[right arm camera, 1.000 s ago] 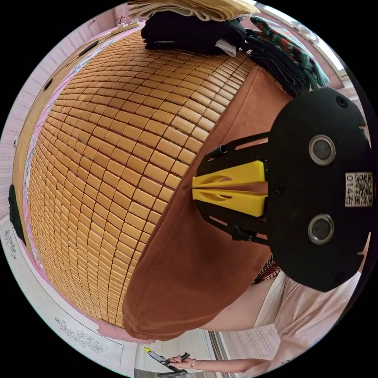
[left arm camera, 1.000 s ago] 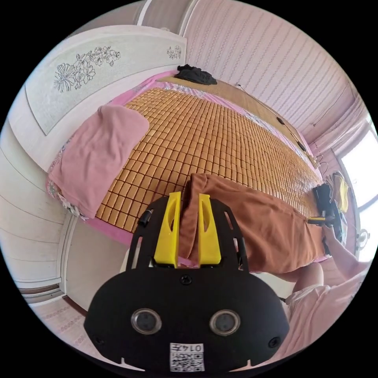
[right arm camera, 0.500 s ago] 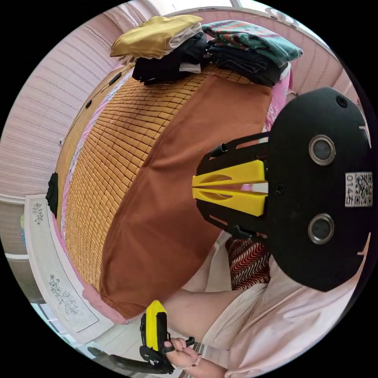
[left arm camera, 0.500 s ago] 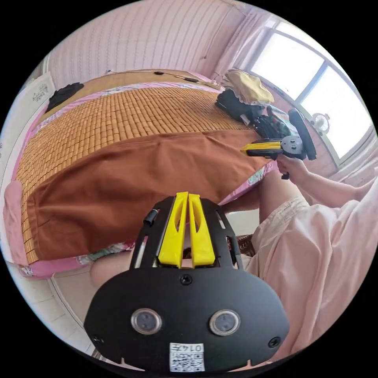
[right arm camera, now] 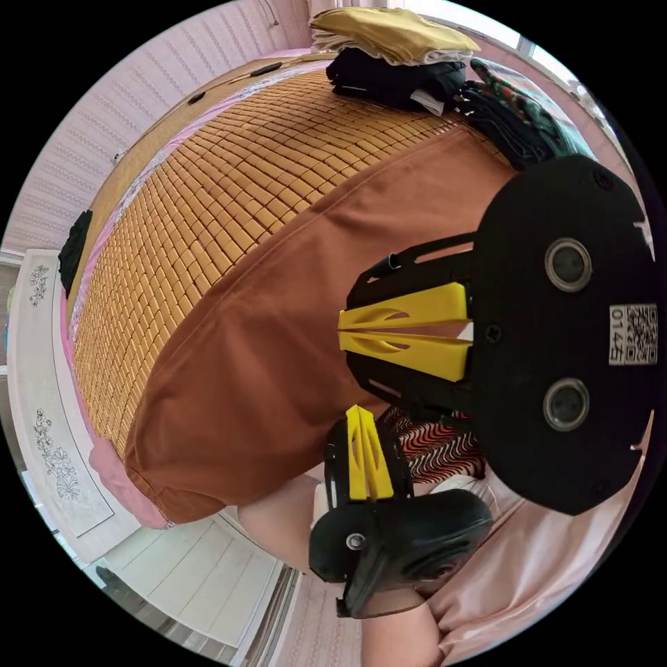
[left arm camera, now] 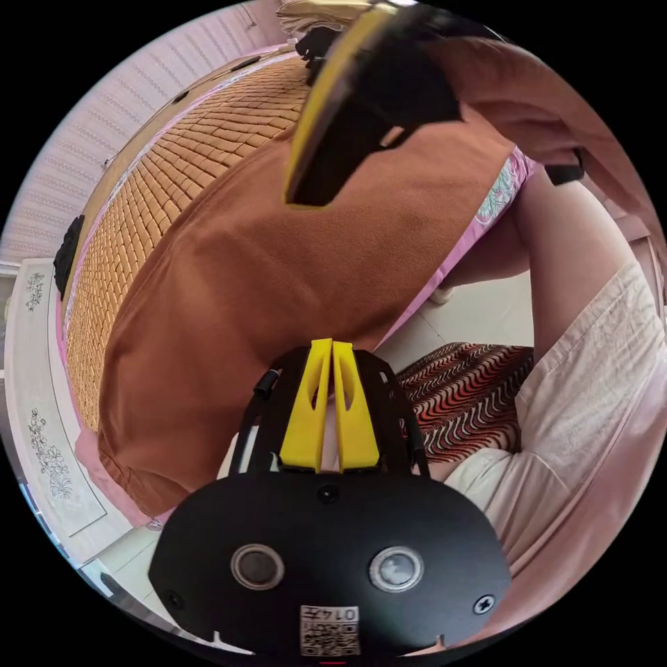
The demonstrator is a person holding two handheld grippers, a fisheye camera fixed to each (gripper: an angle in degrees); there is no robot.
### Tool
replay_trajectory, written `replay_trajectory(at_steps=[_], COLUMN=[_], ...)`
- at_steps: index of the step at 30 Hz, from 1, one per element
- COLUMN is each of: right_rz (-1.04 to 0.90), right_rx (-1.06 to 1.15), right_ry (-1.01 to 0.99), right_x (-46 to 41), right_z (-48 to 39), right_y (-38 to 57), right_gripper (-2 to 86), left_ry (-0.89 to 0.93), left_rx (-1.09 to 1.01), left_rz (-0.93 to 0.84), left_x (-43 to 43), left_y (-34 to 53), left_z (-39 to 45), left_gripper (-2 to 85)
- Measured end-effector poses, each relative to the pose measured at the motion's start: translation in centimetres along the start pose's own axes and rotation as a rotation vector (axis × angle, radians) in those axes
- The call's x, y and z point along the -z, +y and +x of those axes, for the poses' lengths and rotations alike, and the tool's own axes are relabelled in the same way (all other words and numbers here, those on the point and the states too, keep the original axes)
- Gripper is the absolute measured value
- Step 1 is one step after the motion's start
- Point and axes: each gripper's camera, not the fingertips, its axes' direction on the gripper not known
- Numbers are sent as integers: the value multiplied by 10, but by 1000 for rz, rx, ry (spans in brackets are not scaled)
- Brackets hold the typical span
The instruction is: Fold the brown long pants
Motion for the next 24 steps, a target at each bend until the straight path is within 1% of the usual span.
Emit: replay_trajectory(at_steps=[2,6,8,10,11,13,14,15,17,19,20,21,22,24], right_rz=[-39,-91,-128,-237,-182,-221,-257,-289,-223,-209,-261,-217,-221,-261], right_rx=[31,70,72,88,96,126,157,180,171,145,144,129,121,133], right_ry=[13,25,36,16,8,-10,-31,-46,-26,-12,-12,-21,-29,-47], right_x=[-5,-18,-32,-61,-59,-61,-60,-57,-44,-48,-63,-60,-61,-60], right_z=[3,12,17,19,20,22,24,27,32,37,38,41,42,48], right_y=[-26,-82,-102,-113,-115,-122,-129,-136,-146,-156,-159,-162,-163,-167], right_gripper=[-4,-4,-4,-4,-4,-5,-5,-5,-5,-5,-5,-4,-4,-4], left_ry=[6,102,124,151,158,184,188,194,215,268,278,294,308,298], left_rx=[-9,35,56,70,76,121,133,145,128,107,109,117,129,141], left_rz=[-7,20,77,134,154,232,242,241,161,180,182,181,169,170], left_x=[-2,-2,5,14,16,20,19,15,-4,-13,-13,-15,-15,-8], left_y=[-6,-11,-9,-7,-7,-8,-9,-13,-21,-21,-22,-23,-25,-30], left_z=[3,-5,-6,-9,-10,-18,-21,-24,-25,-27,-28,-30,-32,-35], left_gripper=[-10,-10,-10,-10,-10,-10,-10,-10,-10,-10,-10,-10,-10,-10])
